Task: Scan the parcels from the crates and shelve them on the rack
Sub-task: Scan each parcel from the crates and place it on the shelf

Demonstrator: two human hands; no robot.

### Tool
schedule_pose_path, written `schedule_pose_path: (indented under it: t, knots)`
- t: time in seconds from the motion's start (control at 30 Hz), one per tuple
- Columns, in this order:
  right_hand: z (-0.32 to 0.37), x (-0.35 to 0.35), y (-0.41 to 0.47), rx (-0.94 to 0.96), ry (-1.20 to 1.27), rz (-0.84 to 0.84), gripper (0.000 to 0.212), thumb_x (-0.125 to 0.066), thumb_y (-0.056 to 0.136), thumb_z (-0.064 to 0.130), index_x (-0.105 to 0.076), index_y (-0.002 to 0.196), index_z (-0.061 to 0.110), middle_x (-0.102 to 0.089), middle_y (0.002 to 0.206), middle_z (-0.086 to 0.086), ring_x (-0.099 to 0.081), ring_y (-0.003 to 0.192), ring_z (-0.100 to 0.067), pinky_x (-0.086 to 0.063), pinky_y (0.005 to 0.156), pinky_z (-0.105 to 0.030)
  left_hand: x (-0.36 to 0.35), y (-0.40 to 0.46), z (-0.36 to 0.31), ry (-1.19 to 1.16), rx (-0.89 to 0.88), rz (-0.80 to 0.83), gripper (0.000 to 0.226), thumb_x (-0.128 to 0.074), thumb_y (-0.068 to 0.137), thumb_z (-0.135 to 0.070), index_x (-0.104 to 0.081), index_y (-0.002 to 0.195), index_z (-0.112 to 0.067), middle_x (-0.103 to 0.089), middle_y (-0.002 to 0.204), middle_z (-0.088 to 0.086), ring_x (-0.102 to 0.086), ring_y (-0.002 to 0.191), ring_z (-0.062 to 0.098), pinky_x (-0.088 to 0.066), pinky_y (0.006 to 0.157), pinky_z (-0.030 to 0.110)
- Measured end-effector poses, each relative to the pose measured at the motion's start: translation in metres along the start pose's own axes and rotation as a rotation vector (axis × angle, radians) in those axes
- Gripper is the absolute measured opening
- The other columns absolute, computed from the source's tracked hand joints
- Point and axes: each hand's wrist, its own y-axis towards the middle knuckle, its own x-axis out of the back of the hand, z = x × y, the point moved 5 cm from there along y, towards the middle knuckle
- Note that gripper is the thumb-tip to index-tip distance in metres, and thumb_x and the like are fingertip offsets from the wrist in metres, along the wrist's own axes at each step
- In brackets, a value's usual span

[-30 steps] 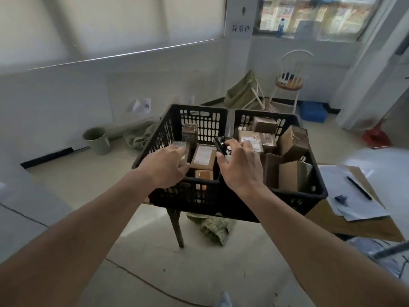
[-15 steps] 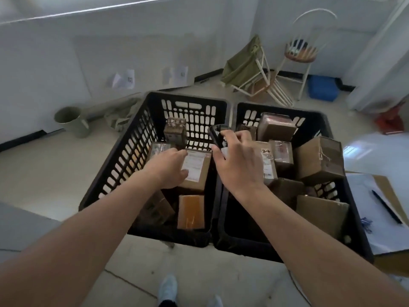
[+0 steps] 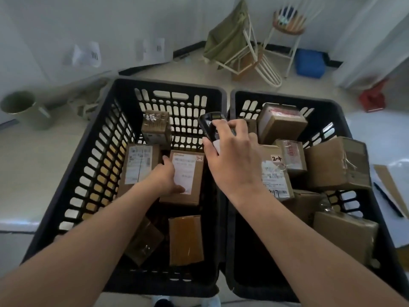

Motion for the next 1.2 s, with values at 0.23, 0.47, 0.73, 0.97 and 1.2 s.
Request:
schedule_pose_path:
  t: [0.23,0.47,0.73,0.97,1.2]
  knots:
    - [-0.002,-0.006,0.006,0.012,0.020,0.015,0.052,-0.058,0.105,0.049,-0.052,0.152,0.027,-0.051,0.144,-0.007,-0.060,0.115,-0.032,-0.056,0.095,-0.043,-0.013,0.010,-0.009,-0.104,0.066,-0.018,0.105,-0.095,0.071,-0.041,-0.037,0.151,-0.007,-0.052,0.142,0.013,-0.053,0.128,0.032,-0.051,0.101,0.043]
    - [-0.011,-0.004,0.005,0.011,0.023,-0.001,0.052,-0.057,0.105,0.050,-0.052,0.151,0.027,-0.050,0.143,-0.006,-0.059,0.114,-0.030,-0.056,0.094,-0.044,-0.024,0.014,-0.003,-0.342,0.196,-0.016,0.085,-0.100,0.062,-0.034,-0.048,0.127,-0.020,-0.047,0.137,0.012,-0.054,0.118,0.032,-0.053,0.102,0.052]
    - [-0.015,-0.004,-0.006,0.019,0.051,0.006,0.050,-0.058,0.106,0.048,-0.053,0.151,0.027,-0.051,0.141,-0.005,-0.058,0.112,-0.027,-0.055,0.093,-0.040,-0.035,0.015,0.015,-0.865,0.205,-0.001,0.080,-0.090,0.072,-0.021,-0.038,0.132,-0.033,-0.058,0.119,0.003,-0.062,0.094,0.023,-0.054,0.068,0.038]
    - [-0.012,-0.001,-0.015,0.028,0.047,0.019,0.049,-0.058,0.106,0.049,-0.053,0.150,0.027,-0.052,0.141,-0.005,-0.058,0.110,-0.025,-0.052,0.093,-0.036,-0.048,0.006,0.020,-1.029,0.198,0.151,0.118,-0.088,0.072,-0.016,-0.019,0.162,-0.050,-0.052,0.142,0.007,-0.061,0.113,0.032,-0.054,0.094,0.051]
    - [-0.011,-0.001,-0.027,0.014,0.079,0.049,0.050,-0.060,0.105,0.048,-0.052,0.150,0.027,-0.051,0.140,-0.005,-0.057,0.114,-0.027,-0.056,0.094,-0.041,-0.037,-0.008,0.016,-1.001,0.182,0.116,0.104,-0.082,0.072,-0.040,-0.025,0.157,-0.061,-0.054,0.130,0.004,-0.065,0.104,0.029,-0.053,0.072,0.036]
